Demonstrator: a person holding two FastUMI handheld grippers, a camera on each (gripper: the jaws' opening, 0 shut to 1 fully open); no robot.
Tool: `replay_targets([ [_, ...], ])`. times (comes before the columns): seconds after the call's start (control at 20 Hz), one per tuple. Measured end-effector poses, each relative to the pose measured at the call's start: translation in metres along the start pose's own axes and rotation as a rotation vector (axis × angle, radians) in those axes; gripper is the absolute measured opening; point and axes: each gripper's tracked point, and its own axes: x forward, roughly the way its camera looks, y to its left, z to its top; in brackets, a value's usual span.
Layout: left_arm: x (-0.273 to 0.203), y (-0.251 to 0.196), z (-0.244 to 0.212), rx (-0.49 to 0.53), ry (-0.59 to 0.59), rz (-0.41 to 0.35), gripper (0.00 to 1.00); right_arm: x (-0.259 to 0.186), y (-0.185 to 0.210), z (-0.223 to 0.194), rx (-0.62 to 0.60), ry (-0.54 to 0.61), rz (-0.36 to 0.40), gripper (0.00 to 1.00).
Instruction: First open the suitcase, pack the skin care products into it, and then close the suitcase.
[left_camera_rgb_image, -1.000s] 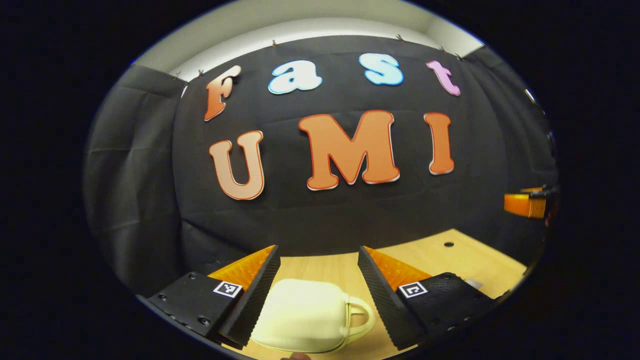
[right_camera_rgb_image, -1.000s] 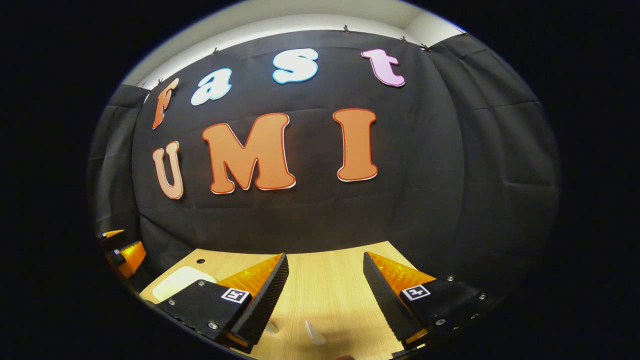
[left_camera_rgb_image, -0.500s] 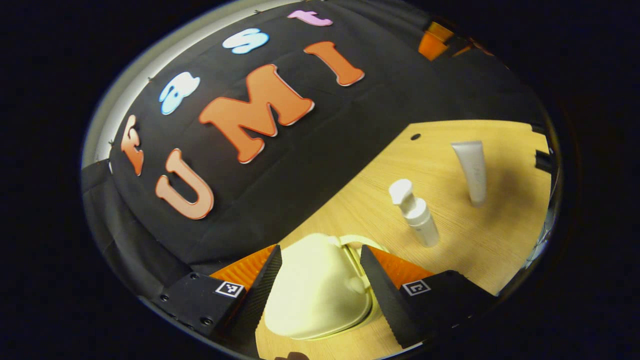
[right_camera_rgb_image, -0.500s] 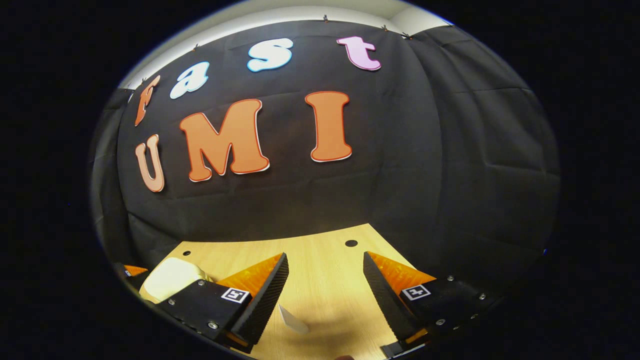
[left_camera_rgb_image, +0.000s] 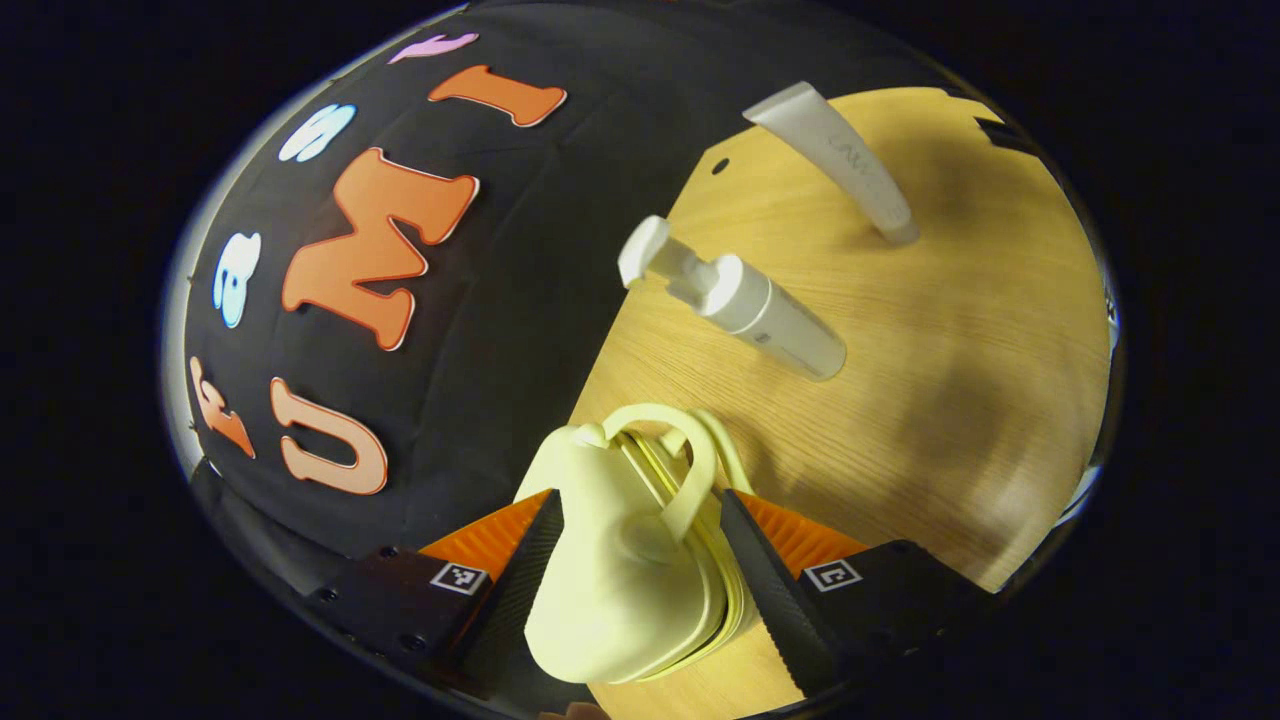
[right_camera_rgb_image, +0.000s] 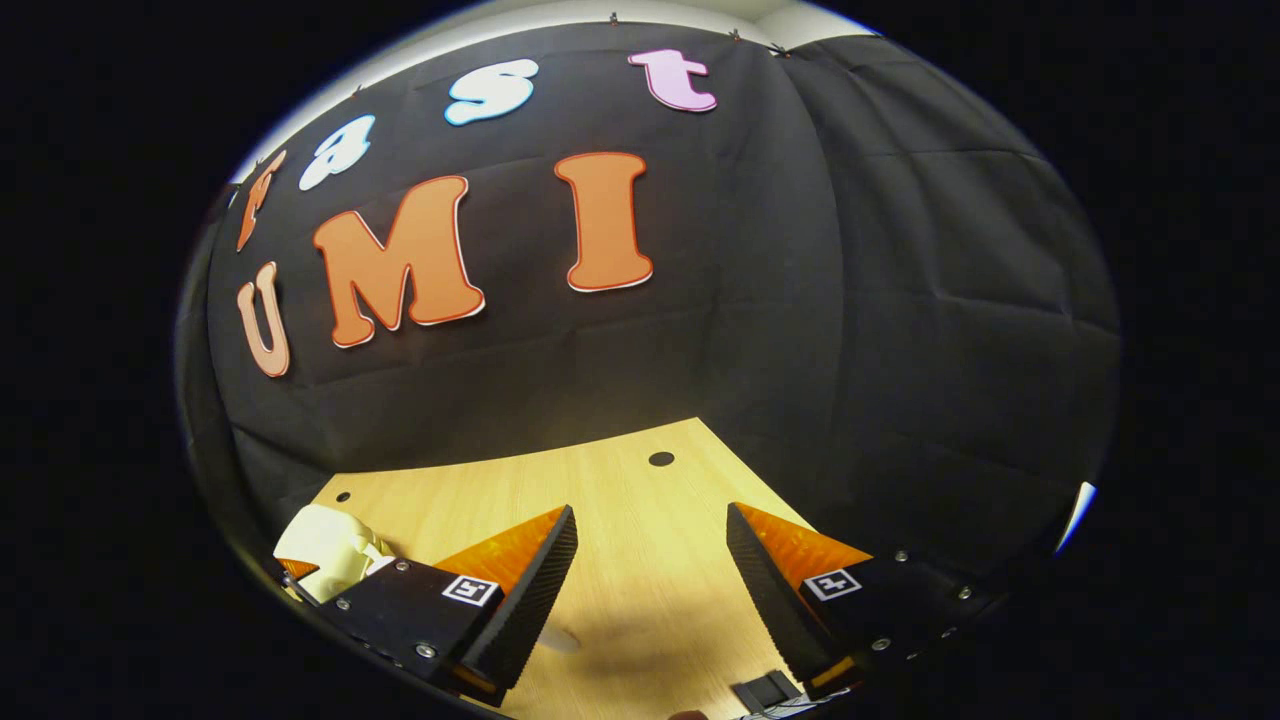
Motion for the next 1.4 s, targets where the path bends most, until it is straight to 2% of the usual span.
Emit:
replay_targets([
  [0.3, 0.033, -0.001, -0.005, 0.068, 0.063, -0.006, 0.98, 0.006, -0.013, -0.003, -0.008, 0.022, -0.032, 0.95],
  [0.4, 0.046, -0.003, 0.001, 0.090, 0.062, -0.015, 0.98, 0.009, -0.013, -0.003, -0.011, 0.032, -0.029, 0.95],
  [0.5, 0.053, -0.011, -0.003, 0.100, 0.113, -0.033, 0.98, 0.011, -0.014, -0.003, -0.017, 0.044, -0.021, 0.96],
  [0.6, 0.058, -0.009, 0.004, 0.115, 0.114, -0.022, 0.96, 0.013, -0.011, 0.000, -0.033, 0.042, -0.008, 0.95],
  [0.7, 0.066, -0.025, -0.001, 0.098, 0.150, -0.048, 0.61, 0.013, -0.010, 0.004, -0.045, 0.036, -0.009, 0.95],
  [0.8, 0.055, -0.025, 0.009, 0.129, 0.134, -0.024, 0.22, 0.011, -0.006, 0.009, -0.040, 0.024, -0.002, 0.95],
  [0.85, 0.060, -0.023, 0.003, 0.117, 0.122, -0.015, 0.08, 0.011, -0.005, 0.012, -0.040, 0.017, -0.005, 0.95],
  [0.95, 0.061, -0.019, 0.004, 0.053, 0.129, -0.064, 0.07, 0.009, 0.002, 0.014, -0.039, 0.007, 0.002, 0.95],
  [1.05, 0.055, -0.007, 0.006, -0.055, 0.130, -0.095, 0.07, 0.008, 0.012, 0.014, -0.045, -0.004, 0.015, 0.95],
  [1.15, 0.047, 0.007, 0.010, -0.162, 0.125, -0.139, 0.10, 0.007, 0.019, 0.017, -0.056, -0.028, 0.005, 0.95],
  [1.2, 0.043, 0.014, 0.012, -0.206, 0.123, -0.158, 0.07, 0.006, 0.023, 0.018, -0.053, -0.037, 0.000, 0.95],
  [1.4, 0.026, 0.048, 0.017, -0.353, 0.079, -0.197, 0.07, 0.000, 0.054, 0.024, -0.017, -0.060, 0.036, 0.95],
])
